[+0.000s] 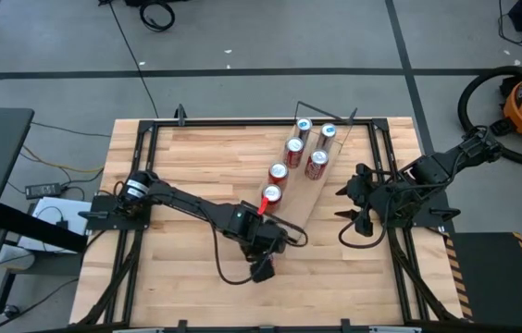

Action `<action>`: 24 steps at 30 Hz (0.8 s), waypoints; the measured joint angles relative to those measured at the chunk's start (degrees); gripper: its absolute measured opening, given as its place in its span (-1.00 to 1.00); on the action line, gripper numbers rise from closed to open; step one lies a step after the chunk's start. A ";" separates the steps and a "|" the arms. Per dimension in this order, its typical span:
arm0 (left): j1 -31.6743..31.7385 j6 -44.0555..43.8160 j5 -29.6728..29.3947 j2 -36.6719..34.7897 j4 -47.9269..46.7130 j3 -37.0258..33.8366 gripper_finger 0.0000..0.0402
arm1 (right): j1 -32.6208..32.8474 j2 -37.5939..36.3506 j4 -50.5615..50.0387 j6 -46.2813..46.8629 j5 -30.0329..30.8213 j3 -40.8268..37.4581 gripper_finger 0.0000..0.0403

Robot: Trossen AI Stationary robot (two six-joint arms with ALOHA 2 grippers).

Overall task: Place canned beverage on shelf
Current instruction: Put the red-black soda can on the shelf aligned with the other red-black soda can

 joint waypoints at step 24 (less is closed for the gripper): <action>-0.74 -43.28 -12.06 0.29 4.25 -0.02 0.59 | 0.00 0.00 0.37 -0.05 -1.23 0.00 0.39</action>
